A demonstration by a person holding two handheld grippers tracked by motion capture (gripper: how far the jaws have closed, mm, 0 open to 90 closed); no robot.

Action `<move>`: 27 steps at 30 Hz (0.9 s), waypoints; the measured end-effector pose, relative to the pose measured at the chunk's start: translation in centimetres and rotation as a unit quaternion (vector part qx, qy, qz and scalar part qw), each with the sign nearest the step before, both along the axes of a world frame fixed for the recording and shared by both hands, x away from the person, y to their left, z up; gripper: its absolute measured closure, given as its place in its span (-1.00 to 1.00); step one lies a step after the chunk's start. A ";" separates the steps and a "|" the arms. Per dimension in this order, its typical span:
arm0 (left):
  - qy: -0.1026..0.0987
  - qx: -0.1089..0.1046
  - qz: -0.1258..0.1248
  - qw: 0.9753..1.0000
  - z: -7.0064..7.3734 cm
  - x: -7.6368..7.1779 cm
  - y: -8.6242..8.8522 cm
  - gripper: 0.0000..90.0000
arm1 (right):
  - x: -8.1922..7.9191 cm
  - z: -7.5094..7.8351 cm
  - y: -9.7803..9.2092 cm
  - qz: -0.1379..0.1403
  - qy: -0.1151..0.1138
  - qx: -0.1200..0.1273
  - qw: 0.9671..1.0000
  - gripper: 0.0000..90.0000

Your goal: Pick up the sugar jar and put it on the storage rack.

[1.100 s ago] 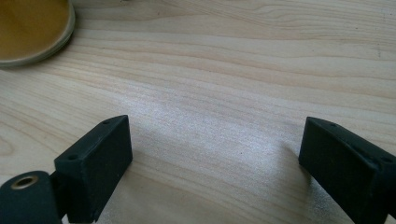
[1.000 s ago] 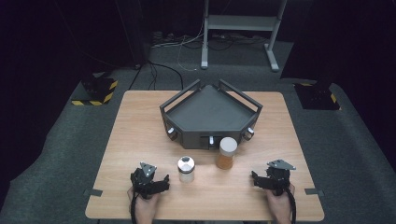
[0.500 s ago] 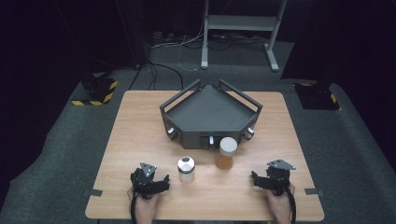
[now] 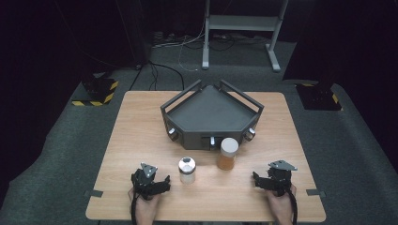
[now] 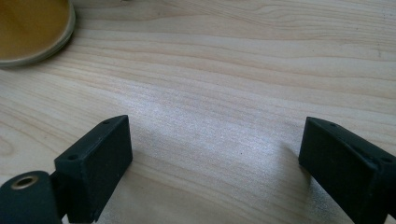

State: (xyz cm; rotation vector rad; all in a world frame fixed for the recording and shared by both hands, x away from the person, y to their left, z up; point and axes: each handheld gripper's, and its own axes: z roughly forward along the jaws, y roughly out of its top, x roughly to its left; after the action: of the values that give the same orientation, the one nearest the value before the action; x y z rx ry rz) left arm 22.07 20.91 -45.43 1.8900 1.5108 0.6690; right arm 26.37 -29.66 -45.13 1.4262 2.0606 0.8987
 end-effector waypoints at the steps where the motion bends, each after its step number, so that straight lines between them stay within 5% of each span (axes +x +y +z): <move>1: 0.000 0.000 0.000 1.000 0.0 0.0 0.0 -0.83 | 0.0 0.0 0.0 0.000 0.000 0.000 1.000 -0.79; 18: 0.006 0.001 -0.011 1.000 0.1 0.3 0.2 -0.90 | 0.0 0.0 0.0 0.000 0.000 0.000 1.000 -0.79; 27: 0.014 0.011 -0.050 0.999 0.8 0.3 0.1 -0.98 | 0.0 0.0 0.0 0.000 0.000 0.000 1.000 -0.79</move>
State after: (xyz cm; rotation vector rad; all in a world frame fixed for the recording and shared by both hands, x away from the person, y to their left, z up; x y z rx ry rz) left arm 22.40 21.03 -44.65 1.9843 1.4211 0.6178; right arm 26.38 -29.66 -45.12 1.4269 2.0600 0.8993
